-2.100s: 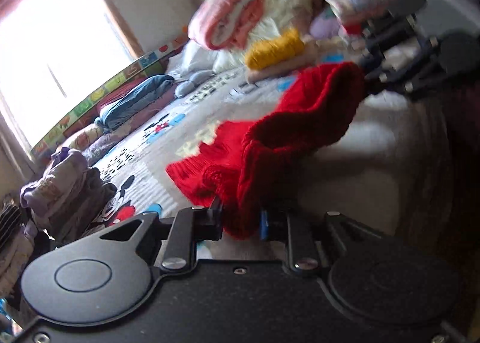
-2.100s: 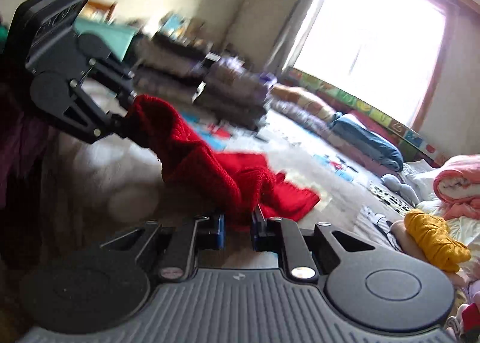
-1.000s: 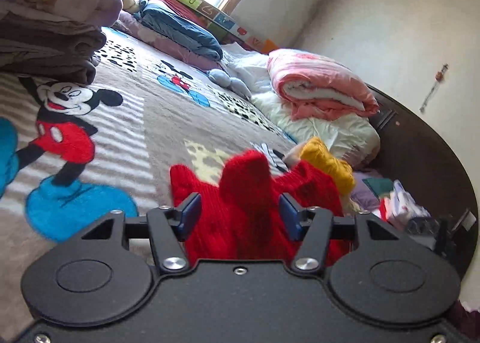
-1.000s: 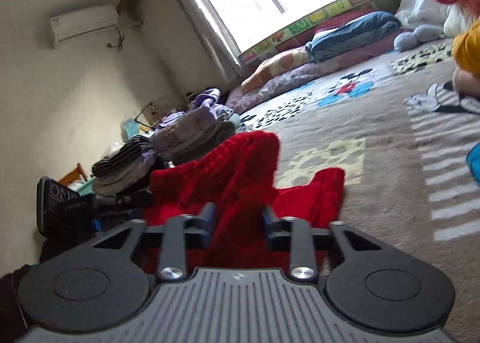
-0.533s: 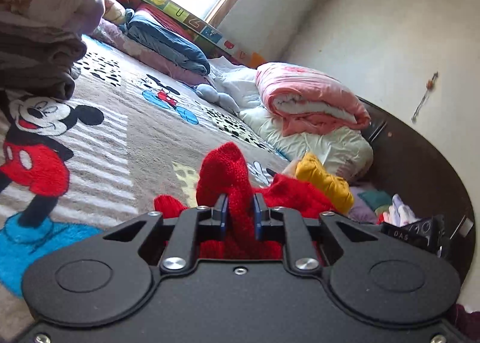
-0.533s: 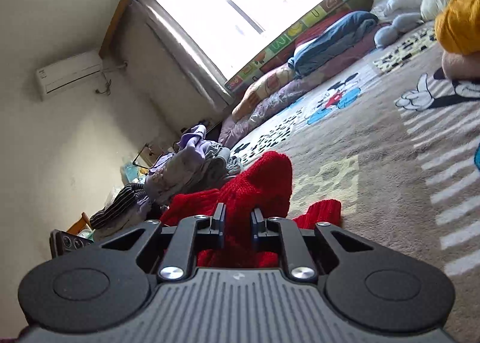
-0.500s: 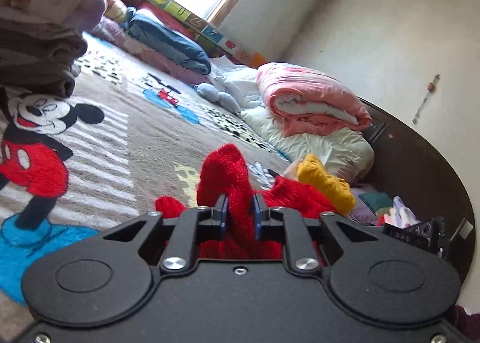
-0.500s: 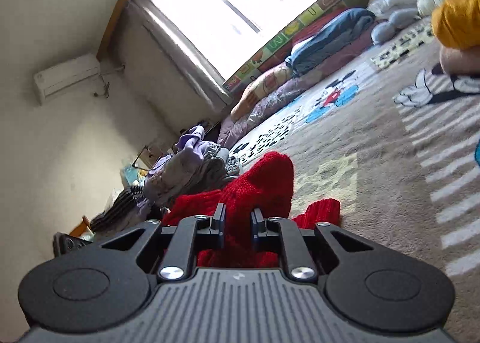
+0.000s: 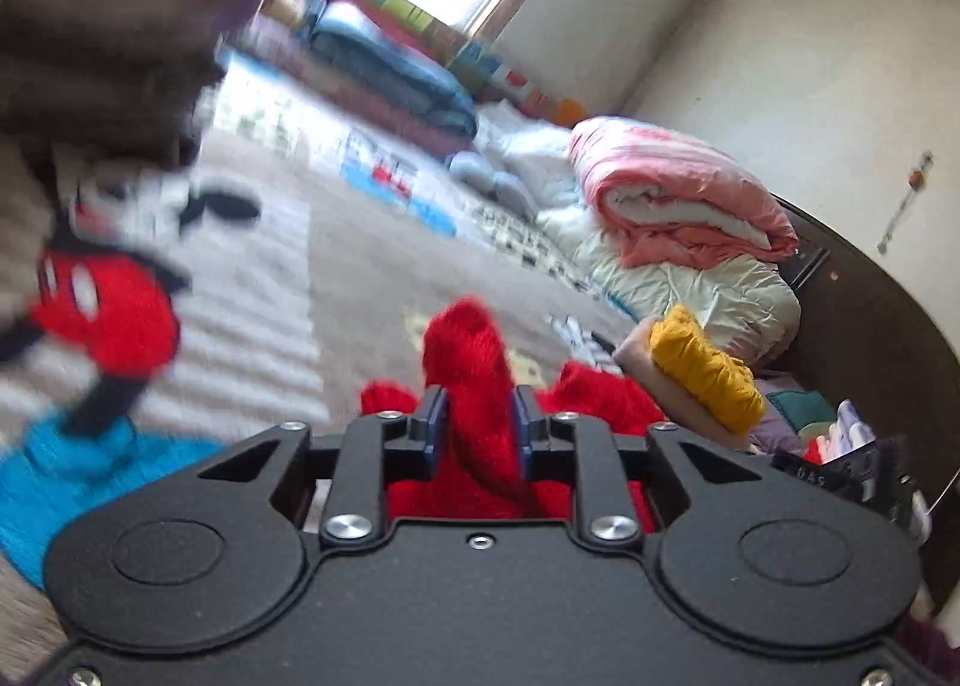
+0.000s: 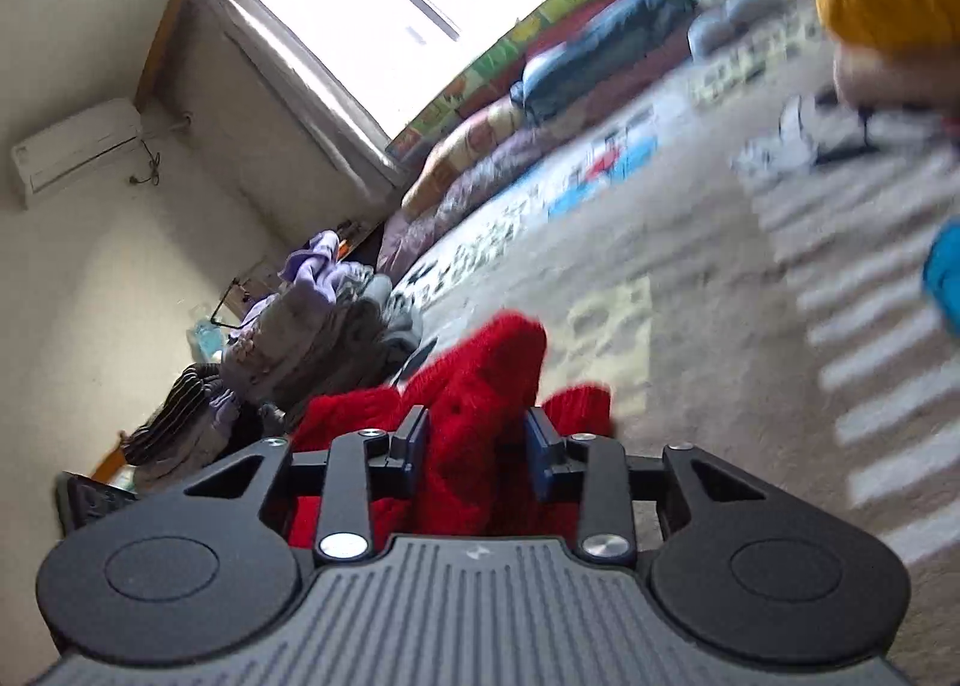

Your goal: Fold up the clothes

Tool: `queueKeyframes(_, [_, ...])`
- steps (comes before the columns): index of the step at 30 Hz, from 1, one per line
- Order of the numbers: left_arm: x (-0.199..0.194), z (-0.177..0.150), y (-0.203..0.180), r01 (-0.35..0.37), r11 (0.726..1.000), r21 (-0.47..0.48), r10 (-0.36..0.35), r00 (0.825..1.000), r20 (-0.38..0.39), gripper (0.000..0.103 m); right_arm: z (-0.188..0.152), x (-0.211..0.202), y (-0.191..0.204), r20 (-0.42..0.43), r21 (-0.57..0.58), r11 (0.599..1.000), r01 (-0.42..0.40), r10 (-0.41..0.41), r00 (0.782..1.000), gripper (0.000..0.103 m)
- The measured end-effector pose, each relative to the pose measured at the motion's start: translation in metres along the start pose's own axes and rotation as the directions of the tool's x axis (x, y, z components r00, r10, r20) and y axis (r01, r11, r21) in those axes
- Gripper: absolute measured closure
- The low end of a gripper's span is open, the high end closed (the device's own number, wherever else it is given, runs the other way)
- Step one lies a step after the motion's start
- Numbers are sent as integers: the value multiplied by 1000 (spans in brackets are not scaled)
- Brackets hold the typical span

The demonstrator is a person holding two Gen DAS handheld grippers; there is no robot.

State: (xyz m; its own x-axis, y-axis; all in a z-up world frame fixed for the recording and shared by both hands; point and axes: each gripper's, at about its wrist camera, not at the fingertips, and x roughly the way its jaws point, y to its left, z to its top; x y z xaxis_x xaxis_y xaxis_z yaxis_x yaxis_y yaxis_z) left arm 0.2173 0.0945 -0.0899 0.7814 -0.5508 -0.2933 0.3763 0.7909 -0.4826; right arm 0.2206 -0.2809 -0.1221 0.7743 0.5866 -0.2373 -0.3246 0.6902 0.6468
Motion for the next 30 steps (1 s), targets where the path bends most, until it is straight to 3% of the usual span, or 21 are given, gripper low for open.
queueKeyframes(3, [-13,5,-18,3,992,126,-9,999,50,75,10,-13,30,70,-206,977,49,-35,997,67])
queueKeyframes(5, [-4,7,-28,21,977,214,-30,999,38,64,17,-10,51,66,-340,940,35,-13,998,66])
queueKeyframes(7, [12,8,-35,31,958,286,-36,999,12,65,20,0,61,46,-419,907,23,-4,999,65])
queueKeyframes(9, [27,5,-31,58,953,297,-56,998,-16,65,21,17,63,11,-457,889,15,-11,1000,63])
queueKeyframes(13, [56,-5,-9,57,967,247,-33,995,-97,65,15,49,32,-104,-366,930,34,-78,992,63])
queueKeyframes(15, [63,-9,8,52,986,157,-33,991,-126,64,8,49,13,-117,-290,957,26,-62,991,62])
queueKeyframes(18, [65,-12,13,60,992,114,-44,989,-139,63,7,48,4,-124,-237,971,11,-41,991,62])
queueKeyframes(24, [42,-9,-9,59,981,182,-40,994,-104,61,5,45,0,-123,-203,979,6,-32,992,63])
queueKeyframes(30, [19,-6,-32,54,966,253,-38,997,-68,48,8,0,40,-20,-357,934,25,-34,999,60])
